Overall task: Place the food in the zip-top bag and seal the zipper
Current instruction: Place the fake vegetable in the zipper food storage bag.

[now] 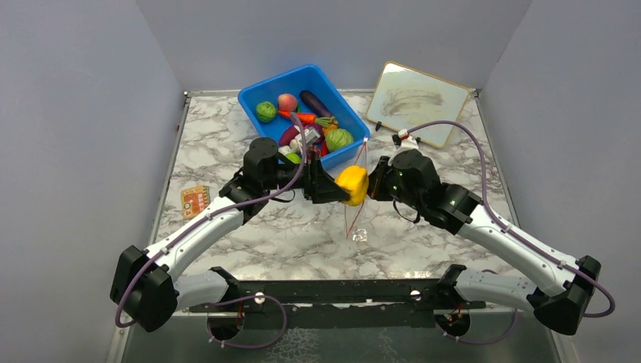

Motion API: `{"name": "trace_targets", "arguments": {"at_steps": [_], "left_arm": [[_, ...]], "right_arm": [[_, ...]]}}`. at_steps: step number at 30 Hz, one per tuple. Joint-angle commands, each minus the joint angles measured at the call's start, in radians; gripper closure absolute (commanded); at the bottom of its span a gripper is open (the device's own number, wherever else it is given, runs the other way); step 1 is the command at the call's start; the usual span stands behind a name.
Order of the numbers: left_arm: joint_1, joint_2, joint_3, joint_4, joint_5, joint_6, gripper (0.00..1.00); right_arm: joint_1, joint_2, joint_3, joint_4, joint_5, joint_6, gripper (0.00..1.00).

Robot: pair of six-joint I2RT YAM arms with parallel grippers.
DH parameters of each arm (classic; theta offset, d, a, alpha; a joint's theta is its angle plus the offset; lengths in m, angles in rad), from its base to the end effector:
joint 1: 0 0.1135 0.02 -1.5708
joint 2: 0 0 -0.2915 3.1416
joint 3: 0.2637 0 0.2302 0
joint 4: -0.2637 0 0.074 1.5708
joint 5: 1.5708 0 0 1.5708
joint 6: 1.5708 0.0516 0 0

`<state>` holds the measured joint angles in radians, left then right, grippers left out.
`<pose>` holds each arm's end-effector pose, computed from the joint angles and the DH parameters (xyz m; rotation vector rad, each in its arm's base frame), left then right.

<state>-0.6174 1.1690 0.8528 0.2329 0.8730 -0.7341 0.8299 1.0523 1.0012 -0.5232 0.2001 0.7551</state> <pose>0.1750 -0.1727 0.3608 0.6605 1.8261 -1.6764 0.1460 0.1444 0.3476 0.0381 2.2178 0.7020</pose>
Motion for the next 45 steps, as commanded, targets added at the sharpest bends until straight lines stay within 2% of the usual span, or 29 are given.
{"name": "trace_targets", "arguments": {"at_steps": [1, 9, 13, 16, 24, 27, 30, 35, 38, 42, 45], "left_arm": [[-0.010, -0.006, 0.006, -0.133, -0.058, 0.096, 0.84], [-0.008, 0.017, 0.026, -0.223, -0.044, 0.140, 0.86], [-0.009, 0.024, 0.055, -0.325, -0.115, 0.205, 0.86], [-0.010, 0.036, 0.073, -0.375, -0.160, 0.240, 0.86], [-0.009, 0.086, 0.113, -0.436, -0.240, 0.287, 0.86], [-0.009, 0.096, 0.130, -0.448, -0.265, 0.293, 0.82], [-0.009, 0.093, 0.139, -0.451, -0.279, 0.284, 0.73], [-0.010, 0.039, 0.140, -0.453, -0.269, 0.285, 0.40], [-0.009, -0.045, 0.132, -0.474, -0.341, 0.291, 0.27], [-0.010, -0.087, 0.149, -0.522, -0.366, 0.311, 0.17], [-0.009, -0.104, 0.166, -0.571, -0.410, 0.347, 0.17]], "right_arm": [[0.000, -0.032, 0.014, 0.016, 0.048, -0.005, 0.99], [0.000, -0.033, -0.002, 0.059, 0.027, -0.037, 0.99], [0.000, -0.057, -0.013, 0.087, -0.004, -0.093, 0.99], [0.000, -0.069, -0.029, 0.141, -0.081, -0.158, 0.99], [0.000, -0.067, -0.025, 0.196, -0.215, -0.215, 0.99], [0.000, -0.043, -0.018, 0.200, -0.244, -0.222, 0.99], [0.000, -0.007, -0.016, 0.197, -0.270, -0.228, 0.99], [0.000, -0.005, -0.024, 0.183, -0.229, -0.194, 0.99], [0.000, -0.003, -0.008, 0.142, -0.182, -0.201, 0.99], [0.000, 0.022, 0.009, 0.111, -0.191, -0.188, 0.99], [0.000, 0.024, 0.016, 0.101, -0.192, -0.172, 0.99]]}}
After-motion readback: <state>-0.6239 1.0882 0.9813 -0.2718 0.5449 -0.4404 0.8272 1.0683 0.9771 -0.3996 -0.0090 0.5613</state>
